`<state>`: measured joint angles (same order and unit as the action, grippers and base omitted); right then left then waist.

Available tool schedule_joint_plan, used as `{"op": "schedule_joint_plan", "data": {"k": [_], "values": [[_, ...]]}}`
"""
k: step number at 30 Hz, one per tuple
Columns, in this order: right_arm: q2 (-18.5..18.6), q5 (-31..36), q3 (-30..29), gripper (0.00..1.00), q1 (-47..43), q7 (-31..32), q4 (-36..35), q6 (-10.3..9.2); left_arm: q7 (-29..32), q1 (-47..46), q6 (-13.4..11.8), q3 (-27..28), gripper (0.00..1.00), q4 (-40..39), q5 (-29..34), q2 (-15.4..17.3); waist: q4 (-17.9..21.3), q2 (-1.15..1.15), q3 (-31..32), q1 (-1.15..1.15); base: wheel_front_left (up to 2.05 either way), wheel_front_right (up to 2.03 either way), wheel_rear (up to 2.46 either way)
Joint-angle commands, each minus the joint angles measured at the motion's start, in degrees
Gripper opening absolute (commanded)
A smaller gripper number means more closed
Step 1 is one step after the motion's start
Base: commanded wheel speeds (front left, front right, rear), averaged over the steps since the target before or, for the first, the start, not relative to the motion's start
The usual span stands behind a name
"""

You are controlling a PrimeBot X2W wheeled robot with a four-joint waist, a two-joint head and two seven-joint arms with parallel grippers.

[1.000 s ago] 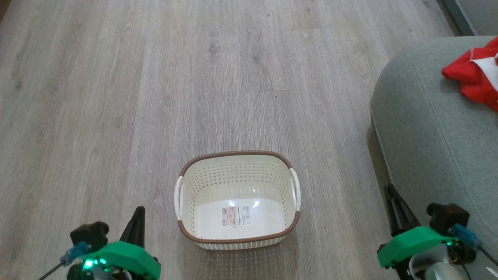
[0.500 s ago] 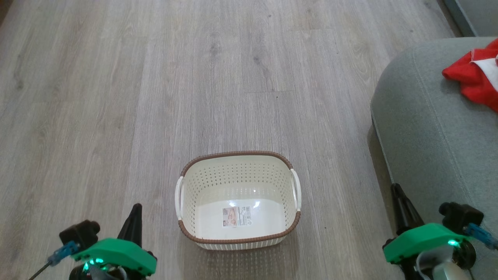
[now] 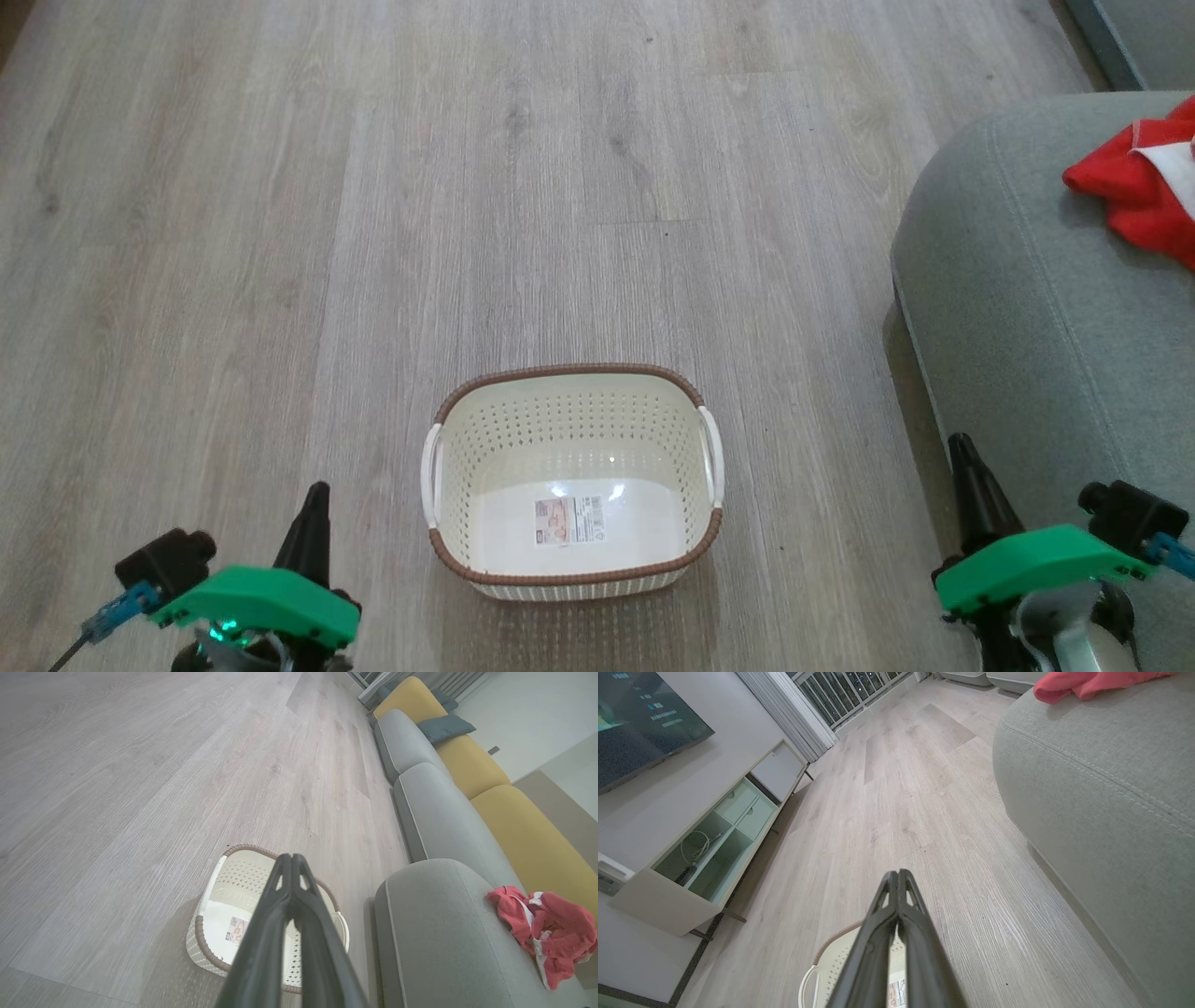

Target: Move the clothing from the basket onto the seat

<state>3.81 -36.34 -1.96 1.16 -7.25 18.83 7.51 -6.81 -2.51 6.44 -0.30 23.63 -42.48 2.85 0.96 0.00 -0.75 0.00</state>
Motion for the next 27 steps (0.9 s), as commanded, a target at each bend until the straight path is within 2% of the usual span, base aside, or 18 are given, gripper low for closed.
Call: {"op": "schedule_joint_plan", "data": {"k": [1, 27], "values": [[0.0, -1.7, -0.1, 0.00, 2.9, 0.4, -2.2, -0.01, 0.4, -2.9, 0.3, 1.1, 0.00, -2.1, -1.5, 0.1, 0.0, 0.00, 0.0, 0.00, 0.00, 0.00, 0.00], [-0.3, -19.6, -1.6, 0.00, 3.6, 4.8, -3.0, -0.01, 4.6, -3.2, 0.6, 3.0, 0.00, -4.6, -17.4, 0.1, -0.3, 0.00, 0.2, 0.00, 0.00, 0.00, 0.00]]}}
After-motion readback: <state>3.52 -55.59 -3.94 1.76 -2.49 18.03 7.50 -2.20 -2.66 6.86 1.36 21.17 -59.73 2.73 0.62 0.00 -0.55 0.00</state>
